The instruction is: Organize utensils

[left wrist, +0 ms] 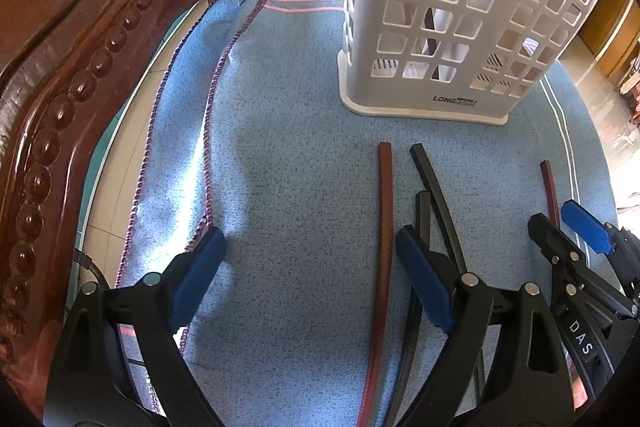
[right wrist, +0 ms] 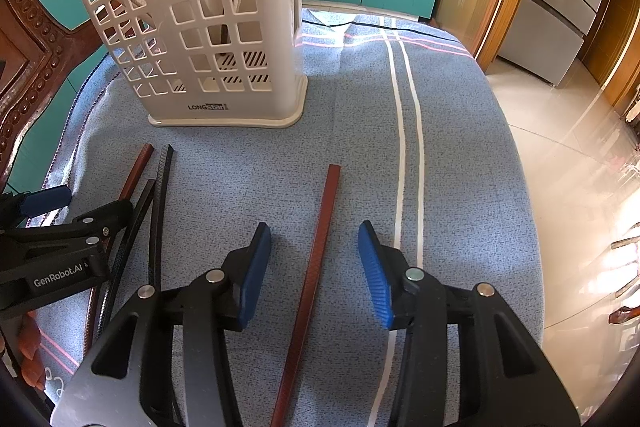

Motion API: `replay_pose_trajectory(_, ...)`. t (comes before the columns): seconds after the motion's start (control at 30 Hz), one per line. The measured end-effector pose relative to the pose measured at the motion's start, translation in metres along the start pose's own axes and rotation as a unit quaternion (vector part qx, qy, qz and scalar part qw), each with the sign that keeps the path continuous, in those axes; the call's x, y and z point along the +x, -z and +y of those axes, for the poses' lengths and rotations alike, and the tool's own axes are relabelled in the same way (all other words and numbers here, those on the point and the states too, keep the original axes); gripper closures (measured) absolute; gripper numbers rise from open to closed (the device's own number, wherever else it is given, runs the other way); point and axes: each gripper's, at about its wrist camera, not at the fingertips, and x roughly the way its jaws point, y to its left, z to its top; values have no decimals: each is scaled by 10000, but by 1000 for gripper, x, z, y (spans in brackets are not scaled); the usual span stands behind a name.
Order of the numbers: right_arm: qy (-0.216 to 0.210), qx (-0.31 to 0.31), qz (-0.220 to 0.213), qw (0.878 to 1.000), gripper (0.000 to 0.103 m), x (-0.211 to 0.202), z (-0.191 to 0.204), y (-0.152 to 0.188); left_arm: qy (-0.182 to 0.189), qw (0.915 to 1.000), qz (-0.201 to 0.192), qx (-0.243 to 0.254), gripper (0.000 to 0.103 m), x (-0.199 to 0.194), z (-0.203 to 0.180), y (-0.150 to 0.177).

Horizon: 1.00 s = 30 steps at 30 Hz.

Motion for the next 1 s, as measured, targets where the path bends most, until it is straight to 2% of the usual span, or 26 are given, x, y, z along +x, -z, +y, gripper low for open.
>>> replay_pose_trajectory(0.23, 15, -1, -8, 10000, 56, 0, 0, 0, -99, 9999, -65, 6, 15, -2, -11, 11)
replay_pose_trajectory(0.43, 62, 1, -25, 10000, 53, 1, 1, 1, -127, 9999, -85, 22, 15, -2, -12, 11)
replay_pose_trajectory(1.0, 80, -18, -47, 10000, 53, 2, 2, 1, -181, 9997, -136, 48, 15, -9, -17, 14)
